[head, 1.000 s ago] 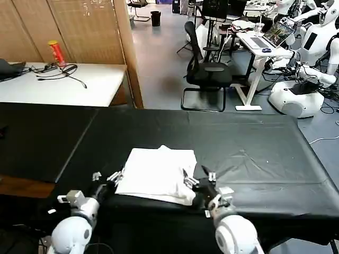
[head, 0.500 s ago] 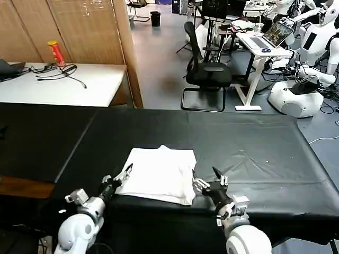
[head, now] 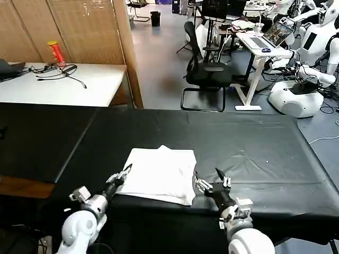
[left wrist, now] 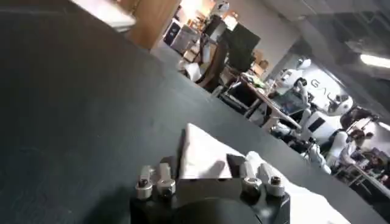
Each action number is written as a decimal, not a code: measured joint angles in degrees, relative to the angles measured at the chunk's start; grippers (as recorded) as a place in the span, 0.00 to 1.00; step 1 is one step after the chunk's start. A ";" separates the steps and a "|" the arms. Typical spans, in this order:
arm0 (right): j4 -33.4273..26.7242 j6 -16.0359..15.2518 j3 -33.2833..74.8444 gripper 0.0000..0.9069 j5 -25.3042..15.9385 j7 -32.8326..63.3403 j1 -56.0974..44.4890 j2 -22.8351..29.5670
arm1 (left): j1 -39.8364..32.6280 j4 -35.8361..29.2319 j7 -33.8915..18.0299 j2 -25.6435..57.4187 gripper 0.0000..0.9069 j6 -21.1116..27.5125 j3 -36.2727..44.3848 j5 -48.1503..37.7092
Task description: Fold and organize the clothes.
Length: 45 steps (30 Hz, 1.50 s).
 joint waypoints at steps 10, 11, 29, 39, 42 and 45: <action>-0.24 0.20 0.49 0.97 -0.32 0.43 -0.19 0.34 | 0.13 -1.80 -1.28 0.94 0.00 -0.08 -0.64 4.55; -0.38 0.21 0.70 0.97 -0.31 0.53 -0.24 0.25 | 0.14 -2.45 -1.65 1.41 0.00 0.29 -0.83 6.45; -1.80 -0.03 0.74 0.97 -0.16 0.95 0.94 0.09 | 4.44 -12.89 -2.35 26.14 0.00 0.22 -12.99 24.42; -2.18 0.37 0.89 0.97 -0.26 0.98 0.51 0.57 | 4.86 -21.86 -5.01 32.52 0.00 3.10 -14.14 30.26; -2.01 0.52 1.22 0.97 -0.52 0.98 -0.28 0.67 | 4.89 -23.29 -6.18 30.24 0.00 3.11 -10.39 31.19; -1.94 0.52 1.61 0.97 -0.44 0.99 -0.66 0.73 | 4.57 -24.10 -7.59 26.75 0.00 3.64 -5.21 30.25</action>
